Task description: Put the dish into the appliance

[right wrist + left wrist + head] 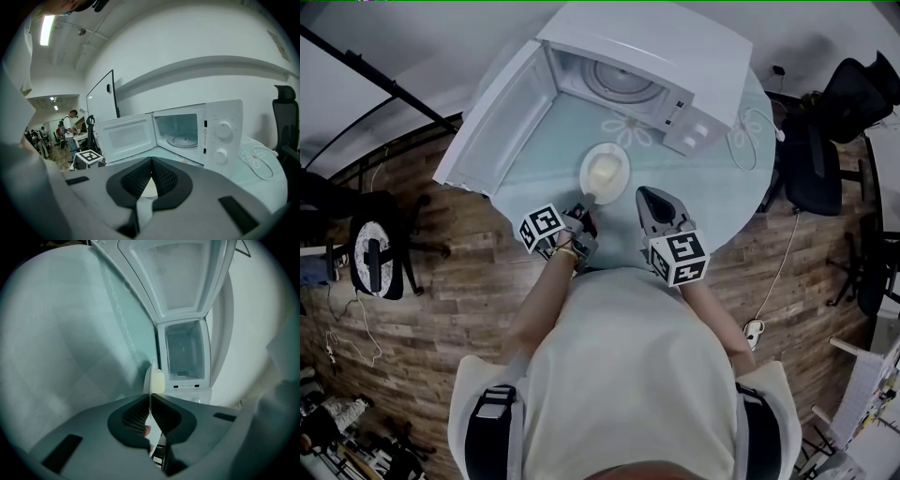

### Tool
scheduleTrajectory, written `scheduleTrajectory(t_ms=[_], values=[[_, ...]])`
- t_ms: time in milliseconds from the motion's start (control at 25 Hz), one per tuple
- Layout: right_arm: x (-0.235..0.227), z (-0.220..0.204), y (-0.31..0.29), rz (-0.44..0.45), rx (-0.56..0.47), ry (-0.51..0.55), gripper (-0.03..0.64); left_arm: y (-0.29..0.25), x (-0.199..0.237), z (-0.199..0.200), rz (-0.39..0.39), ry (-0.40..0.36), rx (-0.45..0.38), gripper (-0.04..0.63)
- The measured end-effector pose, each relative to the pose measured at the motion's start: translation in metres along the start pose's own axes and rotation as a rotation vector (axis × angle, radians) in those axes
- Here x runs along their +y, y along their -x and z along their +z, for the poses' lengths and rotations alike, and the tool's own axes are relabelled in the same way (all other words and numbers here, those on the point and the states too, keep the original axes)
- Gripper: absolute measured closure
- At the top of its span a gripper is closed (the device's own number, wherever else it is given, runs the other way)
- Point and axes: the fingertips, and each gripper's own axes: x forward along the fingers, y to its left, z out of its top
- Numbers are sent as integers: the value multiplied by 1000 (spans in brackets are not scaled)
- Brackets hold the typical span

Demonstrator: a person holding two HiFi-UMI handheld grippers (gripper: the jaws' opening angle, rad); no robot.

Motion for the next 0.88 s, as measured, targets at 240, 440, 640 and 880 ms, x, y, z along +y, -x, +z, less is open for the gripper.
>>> scheduleTrajectory(t_ms=[240,440,640,880], values=[[-3,-3,2,-12,-3,-9,611,5,-11,6,-71,19,-27,571],[-5,-3,2,-19,-2,-11,611,7,-22,15,-120,30,-46,571],[-8,-3,0,-23,-2,-12,611,2,-40,28,-162,19,-61,571],[-16,-2,-2,-26,3,-19,611,-13,-62,52,-202,18,-89,571]])
